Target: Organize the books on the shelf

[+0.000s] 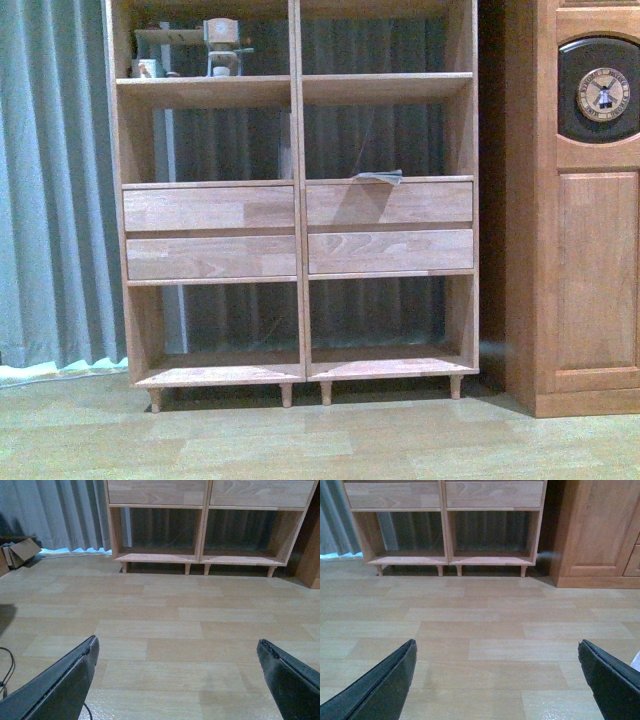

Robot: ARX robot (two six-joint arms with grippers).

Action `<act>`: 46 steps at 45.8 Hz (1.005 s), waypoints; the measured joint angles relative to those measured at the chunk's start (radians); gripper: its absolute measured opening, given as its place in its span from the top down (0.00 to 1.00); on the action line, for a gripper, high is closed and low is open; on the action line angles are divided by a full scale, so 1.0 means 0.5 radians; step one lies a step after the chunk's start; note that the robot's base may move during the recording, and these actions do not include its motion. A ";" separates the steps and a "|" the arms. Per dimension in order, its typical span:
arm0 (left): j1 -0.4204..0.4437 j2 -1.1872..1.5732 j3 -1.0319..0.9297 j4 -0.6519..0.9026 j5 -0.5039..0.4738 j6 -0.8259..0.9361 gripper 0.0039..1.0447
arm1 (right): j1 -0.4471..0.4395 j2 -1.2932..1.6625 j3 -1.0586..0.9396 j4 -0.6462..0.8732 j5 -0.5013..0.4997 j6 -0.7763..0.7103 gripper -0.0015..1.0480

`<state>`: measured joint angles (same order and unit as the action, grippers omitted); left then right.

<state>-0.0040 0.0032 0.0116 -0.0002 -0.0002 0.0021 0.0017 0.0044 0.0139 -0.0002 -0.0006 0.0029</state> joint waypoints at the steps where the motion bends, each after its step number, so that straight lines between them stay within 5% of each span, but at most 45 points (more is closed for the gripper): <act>1: 0.000 0.000 0.000 0.000 0.000 0.000 0.07 | 0.000 0.000 0.000 0.000 0.000 0.000 0.07; 46: 0.000 0.000 0.000 0.000 0.000 0.000 0.07 | 0.000 0.000 0.000 0.000 0.000 0.000 0.07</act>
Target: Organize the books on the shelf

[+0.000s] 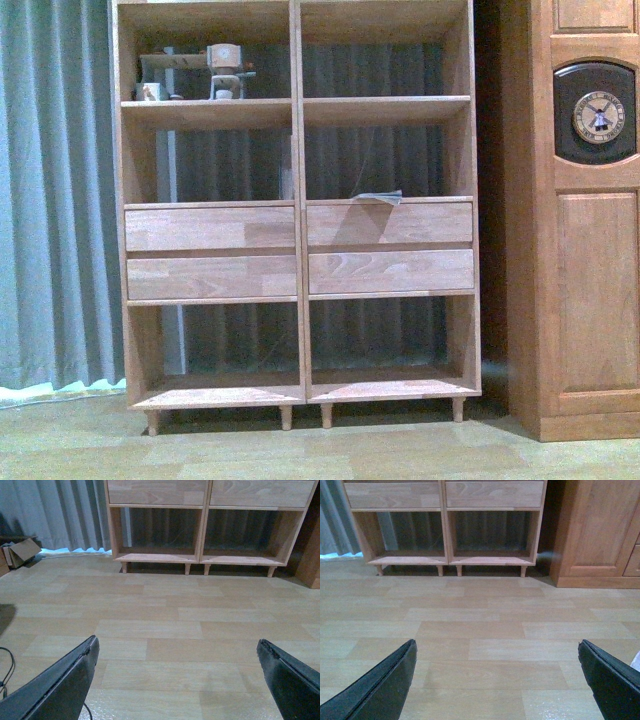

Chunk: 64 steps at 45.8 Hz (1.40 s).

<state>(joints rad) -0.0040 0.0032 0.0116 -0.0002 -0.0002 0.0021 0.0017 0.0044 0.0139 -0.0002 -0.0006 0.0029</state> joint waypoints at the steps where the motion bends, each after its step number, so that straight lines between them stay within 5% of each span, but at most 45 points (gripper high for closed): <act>1: -0.001 0.000 0.000 0.000 0.000 0.000 0.07 | 0.000 0.000 0.000 0.000 0.000 0.000 0.07; 64: 0.000 0.000 0.000 0.000 0.000 0.000 0.07 | 0.000 0.001 0.000 0.000 0.000 0.000 0.07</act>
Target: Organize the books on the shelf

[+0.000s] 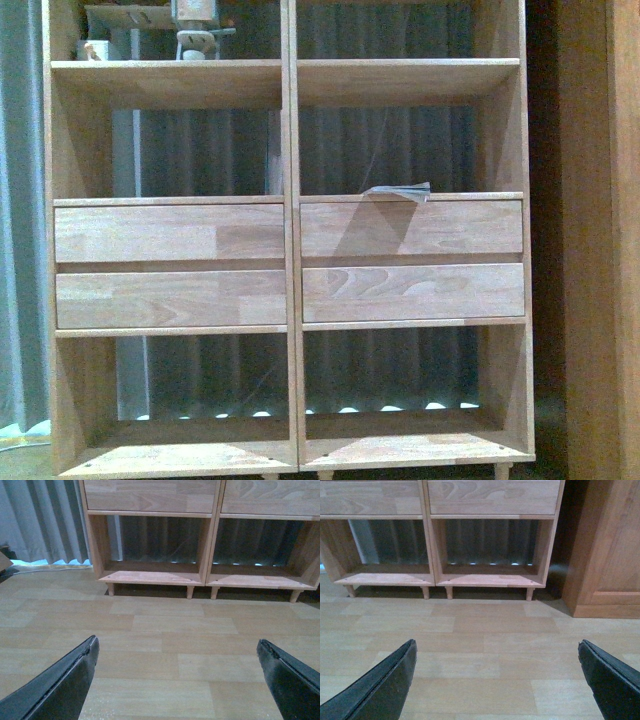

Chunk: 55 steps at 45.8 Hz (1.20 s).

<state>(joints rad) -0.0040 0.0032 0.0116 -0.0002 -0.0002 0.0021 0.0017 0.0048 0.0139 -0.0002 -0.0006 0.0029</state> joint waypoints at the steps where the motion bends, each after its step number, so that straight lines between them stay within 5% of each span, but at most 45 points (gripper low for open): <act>1: 0.000 0.000 0.000 0.000 -0.002 -0.001 0.07 | 0.000 -0.001 0.000 0.000 0.000 0.000 0.07; 55: 0.000 0.000 0.000 0.000 0.000 0.000 0.07 | 0.000 -0.001 0.000 0.000 -0.001 0.000 0.07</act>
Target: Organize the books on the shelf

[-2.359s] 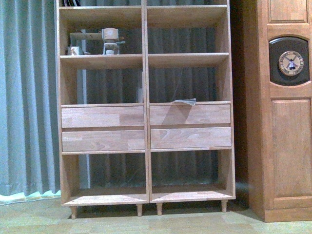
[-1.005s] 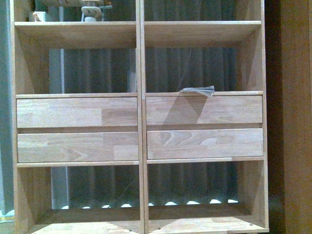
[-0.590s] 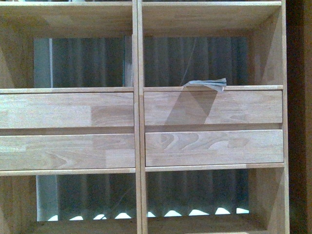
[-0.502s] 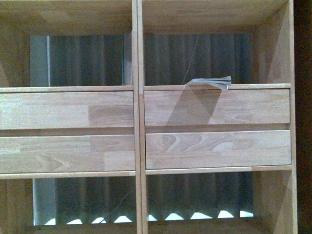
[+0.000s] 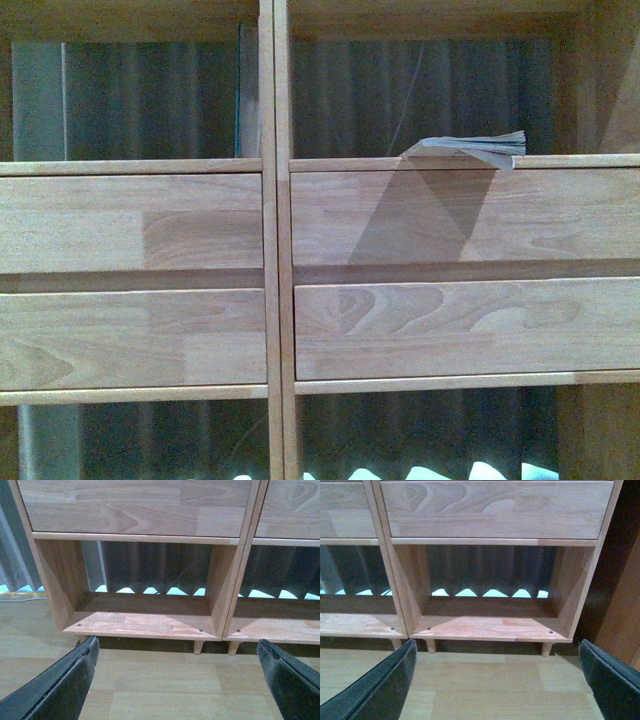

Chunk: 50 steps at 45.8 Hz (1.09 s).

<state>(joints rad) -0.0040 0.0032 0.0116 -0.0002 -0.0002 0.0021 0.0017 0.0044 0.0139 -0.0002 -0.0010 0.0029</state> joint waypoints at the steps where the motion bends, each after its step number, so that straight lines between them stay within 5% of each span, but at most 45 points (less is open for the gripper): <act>1: 0.000 0.001 0.000 0.000 0.000 0.000 0.07 | 0.000 0.000 0.000 0.000 -0.001 0.000 0.07; 50: 0.000 0.002 0.000 0.000 0.000 0.000 0.07 | 0.000 0.002 0.000 0.000 0.001 0.000 0.07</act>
<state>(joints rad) -0.0040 0.0044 0.0116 -0.0002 -0.0002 0.0021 0.0017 0.0051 0.0139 -0.0002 -0.0006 0.0029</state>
